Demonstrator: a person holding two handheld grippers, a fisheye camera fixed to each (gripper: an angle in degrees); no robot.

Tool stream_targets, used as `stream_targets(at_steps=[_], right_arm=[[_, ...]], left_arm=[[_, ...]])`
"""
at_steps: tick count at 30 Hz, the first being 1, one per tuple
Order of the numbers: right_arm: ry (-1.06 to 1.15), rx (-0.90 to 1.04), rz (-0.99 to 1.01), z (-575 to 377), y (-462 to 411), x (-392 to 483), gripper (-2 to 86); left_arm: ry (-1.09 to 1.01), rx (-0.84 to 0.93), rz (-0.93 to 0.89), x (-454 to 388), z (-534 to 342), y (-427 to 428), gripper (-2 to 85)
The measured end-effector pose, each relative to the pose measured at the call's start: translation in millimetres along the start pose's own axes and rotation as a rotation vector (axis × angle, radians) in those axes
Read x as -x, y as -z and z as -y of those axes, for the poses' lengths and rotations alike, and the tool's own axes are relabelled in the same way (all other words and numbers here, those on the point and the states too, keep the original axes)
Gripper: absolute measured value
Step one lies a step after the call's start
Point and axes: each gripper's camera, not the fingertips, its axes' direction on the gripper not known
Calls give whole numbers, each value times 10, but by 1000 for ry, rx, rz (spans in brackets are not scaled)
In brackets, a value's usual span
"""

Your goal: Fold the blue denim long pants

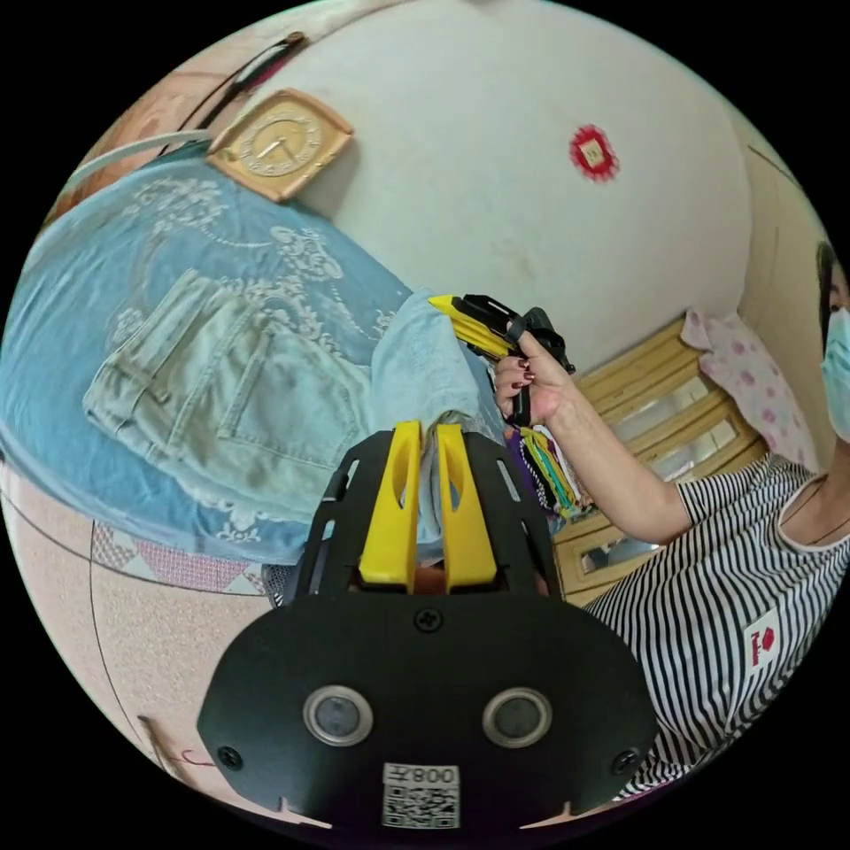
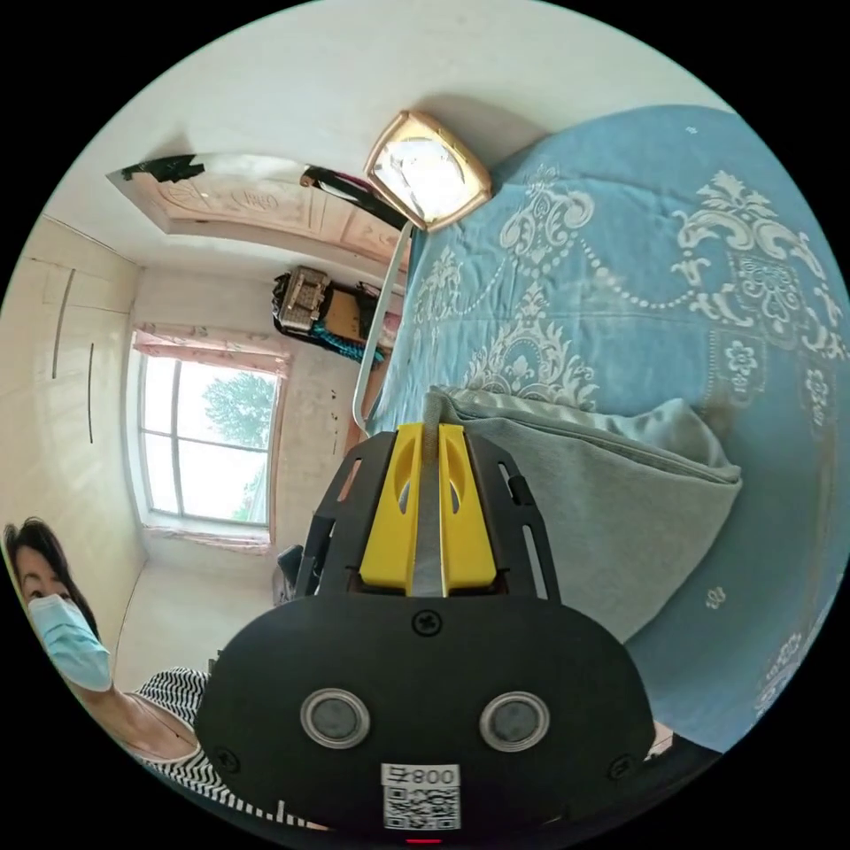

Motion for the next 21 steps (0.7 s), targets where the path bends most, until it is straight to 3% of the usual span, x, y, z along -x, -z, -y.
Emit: stream_targets(at_steps=[10, 21], right_arm=[[31, 150, -84, 915, -708, 1168, 27], [14, 199, -126, 1531, -961, 2151, 29]], left_arm=[[180, -83, 39, 1763, -342, 621, 26], [274, -129, 71, 2902, -738, 860, 23]])
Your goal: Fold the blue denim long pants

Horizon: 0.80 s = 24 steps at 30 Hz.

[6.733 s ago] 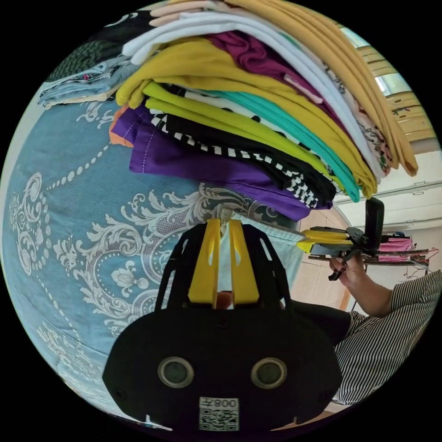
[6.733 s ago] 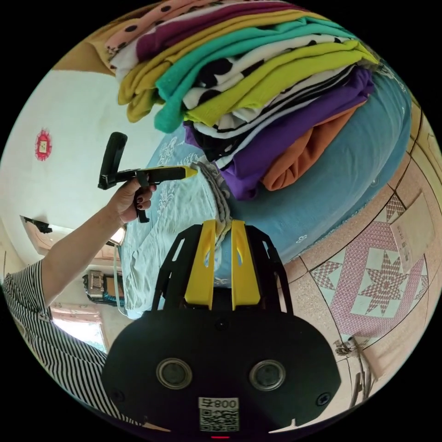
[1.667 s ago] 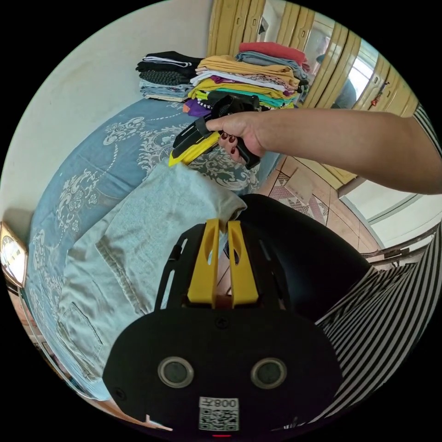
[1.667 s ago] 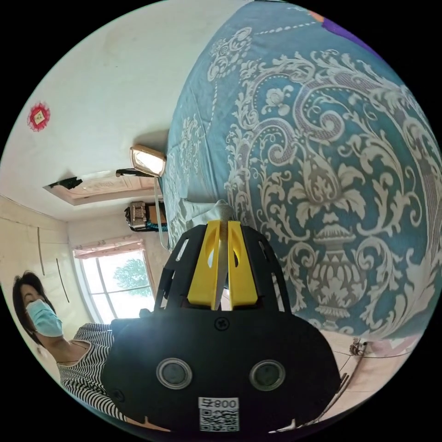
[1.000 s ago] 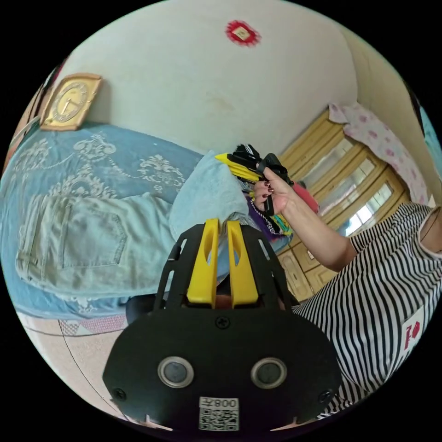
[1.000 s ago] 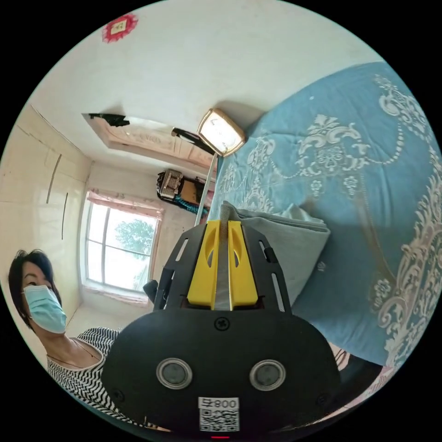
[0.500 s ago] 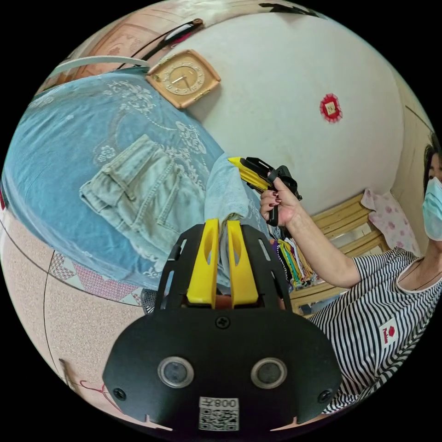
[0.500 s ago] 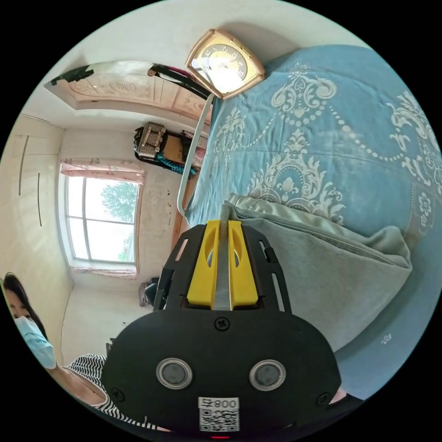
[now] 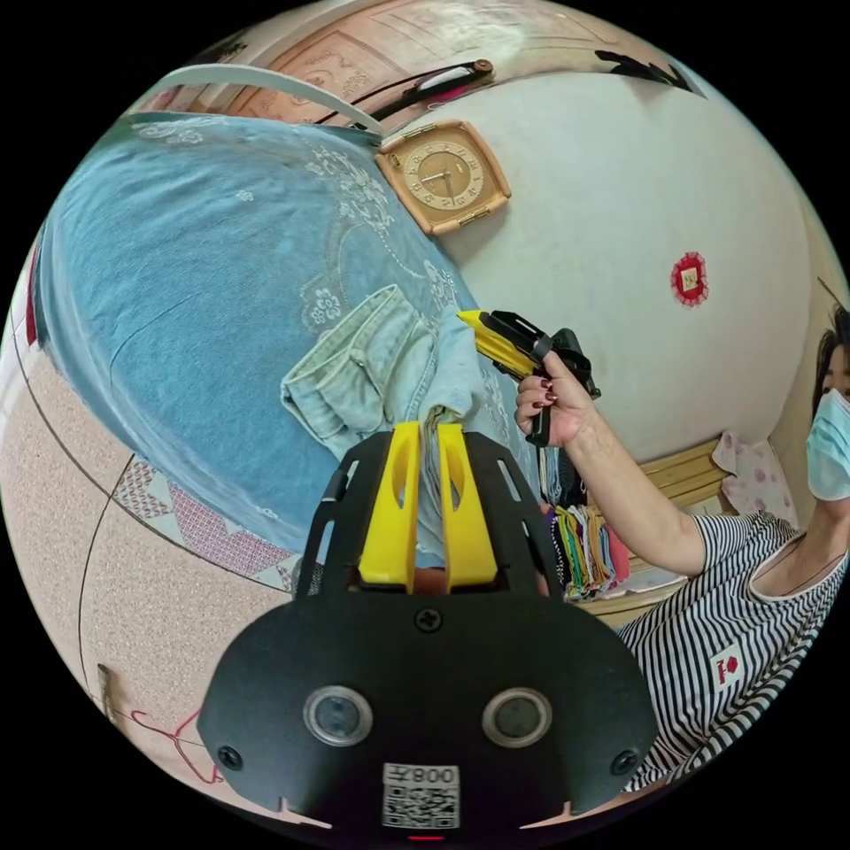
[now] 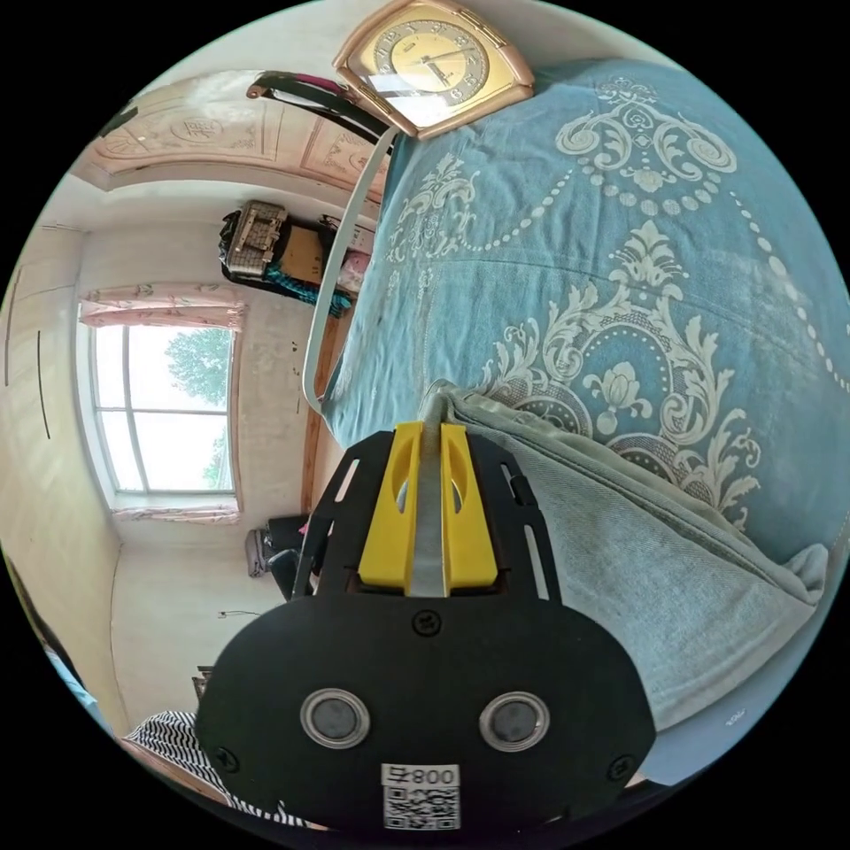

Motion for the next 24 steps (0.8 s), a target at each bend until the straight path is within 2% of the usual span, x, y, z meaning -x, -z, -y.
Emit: stream_targets(at_steps=[6, 11, 14, 17, 21, 24], right_arm=[[25, 36, -17, 198, 10, 448, 34], [94, 39, 13, 253, 213, 792, 13], [149, -23, 49, 98, 445, 1010, 5], [226, -48, 35, -66, 488, 1277, 2], [340, 75, -163, -25, 129, 1643, 1], [414, 215, -404, 16, -316, 1823, 2]], left_arm=[[102, -34, -25, 492, -256, 23, 21], [93, -144, 94, 500, -541, 228, 14], [-8, -193, 131, 328, -669, 307, 6], [-143, -114, 158, 144, -656, 115, 3], [-154, -11, 358, 183, -619, -292, 2], [-68, -43, 324, 330, -726, -381, 1]])
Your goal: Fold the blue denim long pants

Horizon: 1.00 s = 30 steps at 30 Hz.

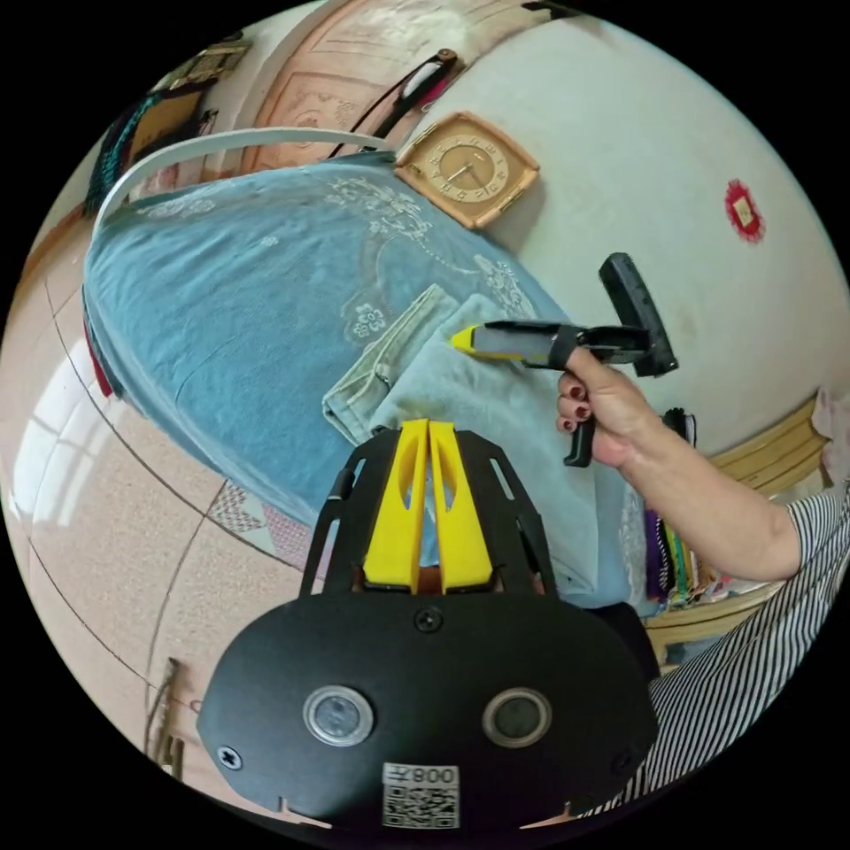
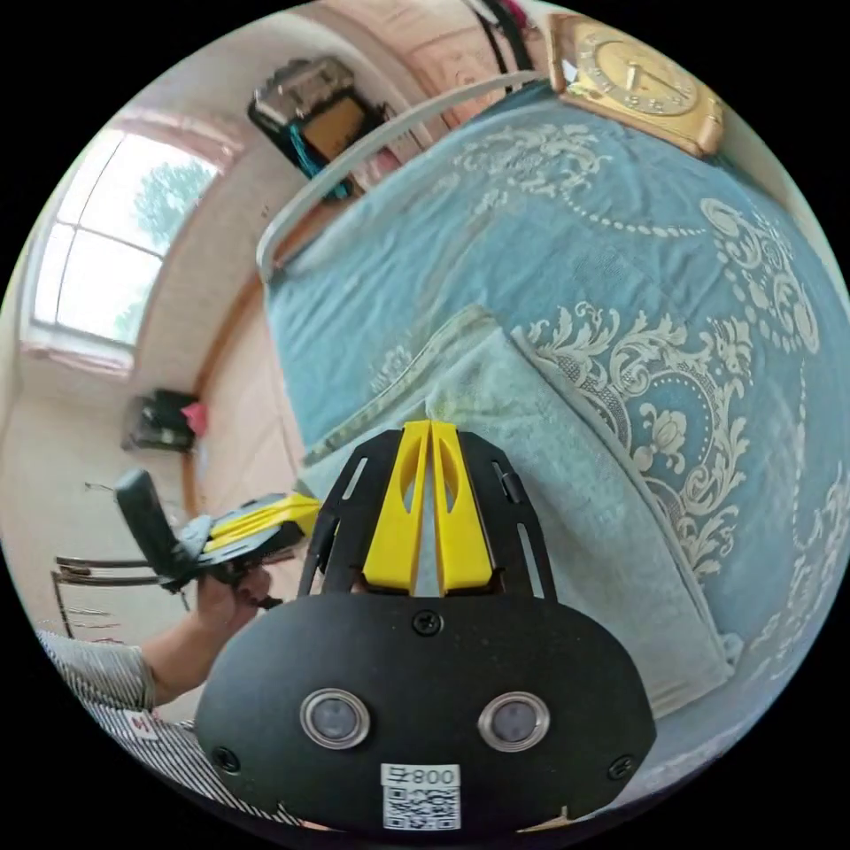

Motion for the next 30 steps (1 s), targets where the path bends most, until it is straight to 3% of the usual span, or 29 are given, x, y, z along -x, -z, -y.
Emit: stream_targets(at_steps=[3, 7, 11, 17, 21, 26, 30], right_arm=[[94, -29, -106, -2, -21, 211, 1], [104, -10, -22, -30, 97, 241, 2], [68, -167, -103, -102, 357, 132, 1], [17, -18, -55, 134, -71, -215, -1], [25, -23, -3, 8, -99, -340, 1], [-53, -167, 82, -880, 168, -794, 6], [-223, -195, 232, -1872, 101, -1266, 19]], left_arm=[[9, -12, 25, -83, -109, -17, 1], [-130, -43, 44, -441, -227, -63, 1], [-160, 55, 165, -514, -295, -351, 1], [-155, 79, 152, -464, -458, -647, 1], [-154, 78, 167, -504, -557, -765, 4], [-103, 29, 63, -496, -746, -687, 16], [-86, 122, -112, -544, -1116, -813, 53]])
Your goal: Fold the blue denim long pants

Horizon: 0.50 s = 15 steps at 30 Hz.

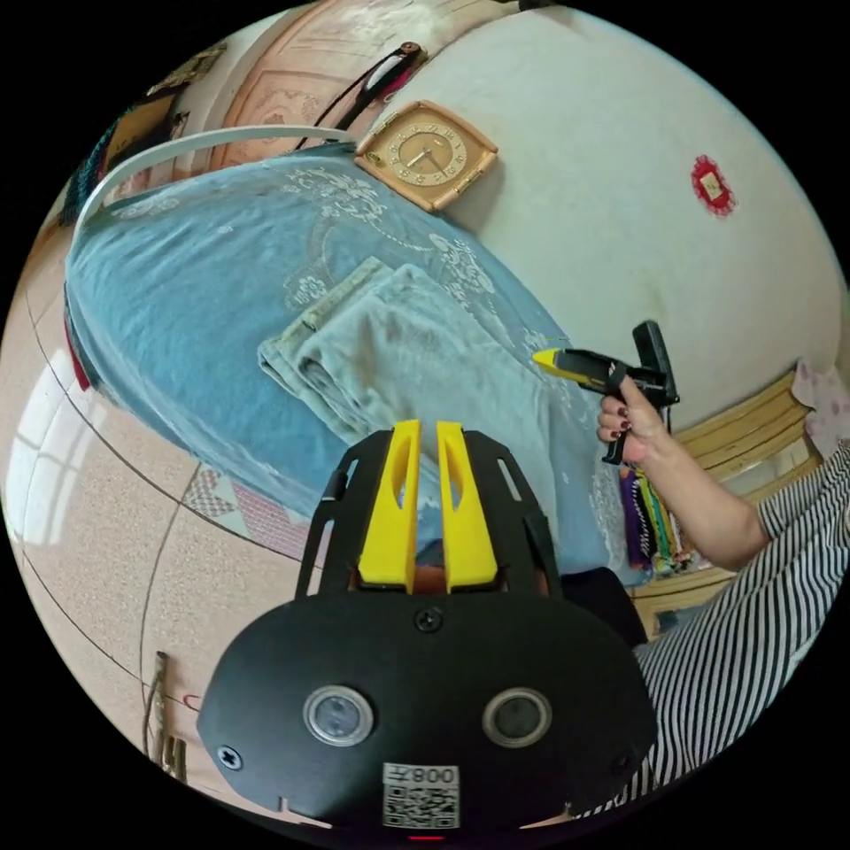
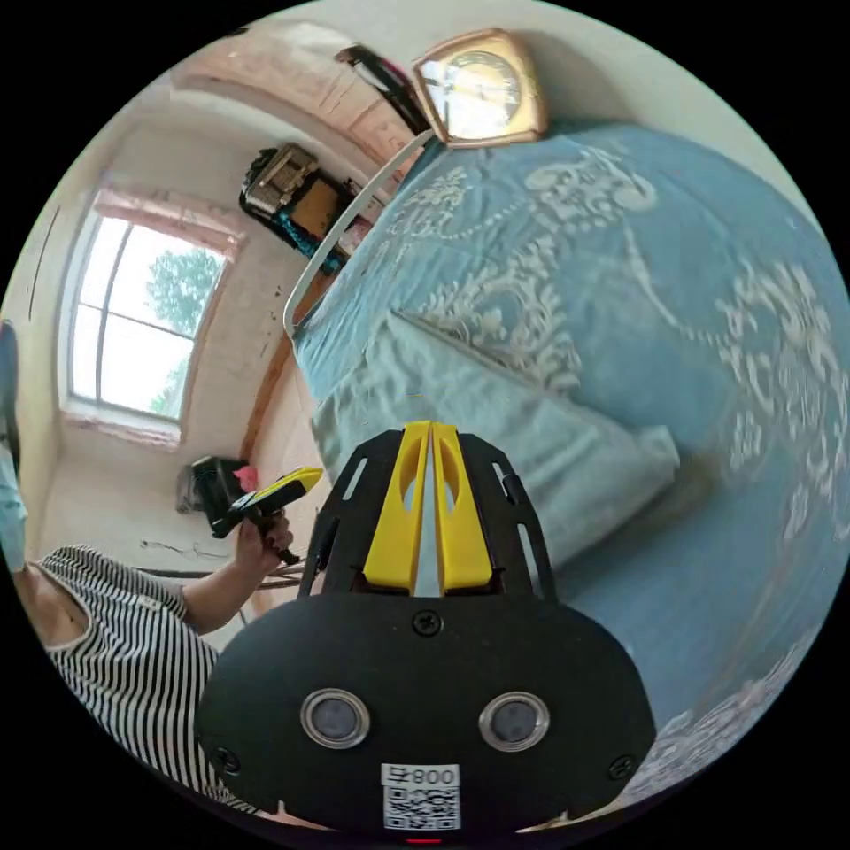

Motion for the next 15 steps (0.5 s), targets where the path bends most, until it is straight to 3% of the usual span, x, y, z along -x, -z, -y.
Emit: stream_targets(at_steps=[6, 8, 15], right_arm=[[-363, 76, 208, -1392, -353, -882, 98], [-463, 34, 396, -1728, -627, -1100, 111], [-508, 23, 514, -2051, -1315, -1451, 117]], left_arm=[[43, 274, -288, -120, -340, -752, 81], [68, 312, -360, -129, -365, -953, 79], [207, 333, -483, 52, -438, -1273, 63]])
